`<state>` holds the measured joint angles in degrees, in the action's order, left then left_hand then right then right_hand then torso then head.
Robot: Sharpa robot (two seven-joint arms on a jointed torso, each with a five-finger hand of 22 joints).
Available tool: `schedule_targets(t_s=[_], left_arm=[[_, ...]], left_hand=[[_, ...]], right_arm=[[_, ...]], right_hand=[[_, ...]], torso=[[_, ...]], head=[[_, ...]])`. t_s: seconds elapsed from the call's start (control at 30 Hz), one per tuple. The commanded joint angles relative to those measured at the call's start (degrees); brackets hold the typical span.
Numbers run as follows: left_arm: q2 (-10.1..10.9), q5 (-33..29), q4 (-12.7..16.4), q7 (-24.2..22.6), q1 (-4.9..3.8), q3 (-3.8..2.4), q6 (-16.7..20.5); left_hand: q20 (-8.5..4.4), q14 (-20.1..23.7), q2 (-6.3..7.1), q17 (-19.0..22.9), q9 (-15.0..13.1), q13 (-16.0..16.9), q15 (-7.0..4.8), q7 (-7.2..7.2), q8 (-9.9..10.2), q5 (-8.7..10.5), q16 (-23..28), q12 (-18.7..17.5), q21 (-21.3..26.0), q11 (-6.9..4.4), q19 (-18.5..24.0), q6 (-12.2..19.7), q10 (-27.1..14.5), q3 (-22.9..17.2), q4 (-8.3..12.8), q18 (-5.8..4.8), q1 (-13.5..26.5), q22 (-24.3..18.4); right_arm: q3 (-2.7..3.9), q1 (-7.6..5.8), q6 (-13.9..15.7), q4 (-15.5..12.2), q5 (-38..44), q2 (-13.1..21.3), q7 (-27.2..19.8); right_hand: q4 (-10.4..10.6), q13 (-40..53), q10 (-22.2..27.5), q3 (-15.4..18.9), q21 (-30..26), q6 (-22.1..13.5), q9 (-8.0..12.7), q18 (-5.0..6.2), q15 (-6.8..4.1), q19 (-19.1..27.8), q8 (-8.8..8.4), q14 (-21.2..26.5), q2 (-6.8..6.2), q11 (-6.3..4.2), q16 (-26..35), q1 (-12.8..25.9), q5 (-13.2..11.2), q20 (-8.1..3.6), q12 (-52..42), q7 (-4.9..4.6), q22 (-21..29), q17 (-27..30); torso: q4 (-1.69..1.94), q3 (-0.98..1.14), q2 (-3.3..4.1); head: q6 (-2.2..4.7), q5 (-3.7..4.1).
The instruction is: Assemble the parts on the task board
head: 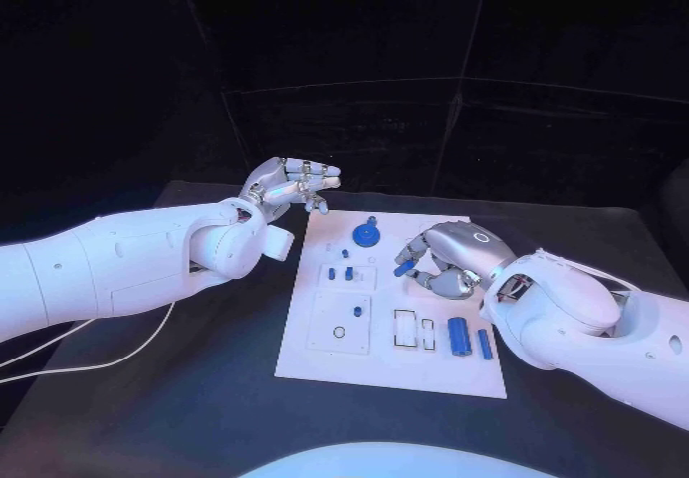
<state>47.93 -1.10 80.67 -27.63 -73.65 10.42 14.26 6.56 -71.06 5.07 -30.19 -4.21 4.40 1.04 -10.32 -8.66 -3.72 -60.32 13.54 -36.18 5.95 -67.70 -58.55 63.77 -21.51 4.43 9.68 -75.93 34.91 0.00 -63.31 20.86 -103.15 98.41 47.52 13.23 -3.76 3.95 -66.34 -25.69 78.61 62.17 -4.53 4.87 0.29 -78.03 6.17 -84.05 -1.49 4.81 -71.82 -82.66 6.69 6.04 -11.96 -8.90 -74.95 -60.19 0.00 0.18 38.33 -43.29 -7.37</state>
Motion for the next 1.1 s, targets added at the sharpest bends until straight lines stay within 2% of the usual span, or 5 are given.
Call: schedule_targets(t_s=[0.03, 0.3, 0.43, 0.6, 1.1], left_arm=[[-0.1, -0.1, 0.0, -0.3, -0.06, -0.04, -0.6], [-0.2, -0.1, 0.1, -0.3, -0.07, -0.04, -0.6], [-0.3, -0.1, 0.2, -0.4, -0.08, -0.05, -0.6], [-0.4, -0.1, 0.3, -0.4, -0.09, -0.05, -0.6], [-0.8, -0.1, 0.1, -0.3, -0.09, -0.05, -0.6]], left_hand=[[0.01, 0.3, -0.54, 0.0, 0.1, -0.1, -0.10, 0.13, 0.0, -0.27, 0.3, 0.3, 0.2, -0.05, -0.2, 0.4, -0.4, 0.3, 0.0, 0.77, 0.2, -0.1], [0.01, 0.3, -0.54, 0.0, 0.1, -0.1, -0.10, 0.13, 0.0, -0.27, 0.3, 0.3, 0.2, -0.05, -0.2, 0.4, -0.4, 0.3, 0.0, 0.77, 0.2, -0.1], [0.01, 0.3, -0.54, 0.0, 0.1, -0.1, -0.10, 0.13, 0.0, -0.27, 0.3, 0.3, 0.2, -0.05, -0.2, 0.4, -0.4, 0.3, 0.0, 0.77, 0.2, -0.1], [0.01, 0.3, -0.54, 0.0, 0.1, -0.1, -0.10, 0.13, 0.0, -0.27, 0.3, 0.3, 0.2, -0.05, -0.2, 0.4, -0.4, 0.3, 0.0, 0.77, 0.2, -0.1], [0.02, 0.4, -0.56, 0.1, 0.1, -0.1, -0.10, 0.13, 0.0, -0.27, 0.3, 0.4, 0.2, -0.05, -0.2, 0.4, -0.4, 0.3, 0.0, 0.77, 0.2, -0.1]], right_arm=[[0.10, -0.09, 1.7, -0.8, -2.2, -1.0, -1.9], [-0.18, 0.18, -1.3, 0.8, -4.1, -6.9, -4.5], [-1.56, 0.42, -3.2, 2.4, -4.3, -9.3, -5.5], [-2.48, 1.03, -6.1, 4.3, -4.2, -11.4, -5.9], [-2.88, 2.05, -11.7, 6.9, -2.1, -13.9, -5.4]], right_hand=[[-0.1, 0.0, -0.6, -0.3, 0.3, 0.3, 0.1, -0.87, -0.37, -0.5, 0.01, -1.2, -0.44, -0.12, -0.4, 0.1, 0.0, 0.03, 0.1, -0.09, -0.1, 0.0], [0.1, 0.0, -0.7, -0.1, 0.2, 0.4, 0.1, -0.83, -0.33, -0.3, -0.07, -1.2, -0.76, -0.10, -0.4, 0.7, 0.1, 0.08, 0.4, -0.11, 0.0, 0.2], [0.1, 0.1, -0.7, -0.1, 0.2, 0.4, 0.1, -0.82, -0.33, -0.3, -0.09, -1.2, -0.85, -0.10, -0.4, 0.9, 0.2, 0.09, 0.4, -0.10, 0.1, 0.2], [0.2, 0.0, -0.7, 0.0, 0.1, 0.3, 0.2, -0.78, -0.32, -0.2, -0.15, -1.1, -0.97, -0.09, -0.3, 1.1, 0.3, 0.10, 0.6, -0.10, 0.2, 0.4], [0.3, 0.0, -0.6, 0.1, 0.0, 0.3, 0.2, -0.72, -0.29, 0.0, -0.27, -1.1, -1.07, -0.06, -0.3, 1.5, 0.3, 0.13, 0.8, -0.12, 0.4, 0.5]], torso=[[0.00, -0.05, 0.05], [0.07, -0.09, 0.07], [0.02, -0.07, 0.02], [-0.02, -0.04, 0.07], [-0.07, 0.00, 0.06]], head=[[-0.28, -0.45], [-0.90, -1.20], [-1.09, -1.50], [-1.46, -2.01], [-2.21, -2.72]])
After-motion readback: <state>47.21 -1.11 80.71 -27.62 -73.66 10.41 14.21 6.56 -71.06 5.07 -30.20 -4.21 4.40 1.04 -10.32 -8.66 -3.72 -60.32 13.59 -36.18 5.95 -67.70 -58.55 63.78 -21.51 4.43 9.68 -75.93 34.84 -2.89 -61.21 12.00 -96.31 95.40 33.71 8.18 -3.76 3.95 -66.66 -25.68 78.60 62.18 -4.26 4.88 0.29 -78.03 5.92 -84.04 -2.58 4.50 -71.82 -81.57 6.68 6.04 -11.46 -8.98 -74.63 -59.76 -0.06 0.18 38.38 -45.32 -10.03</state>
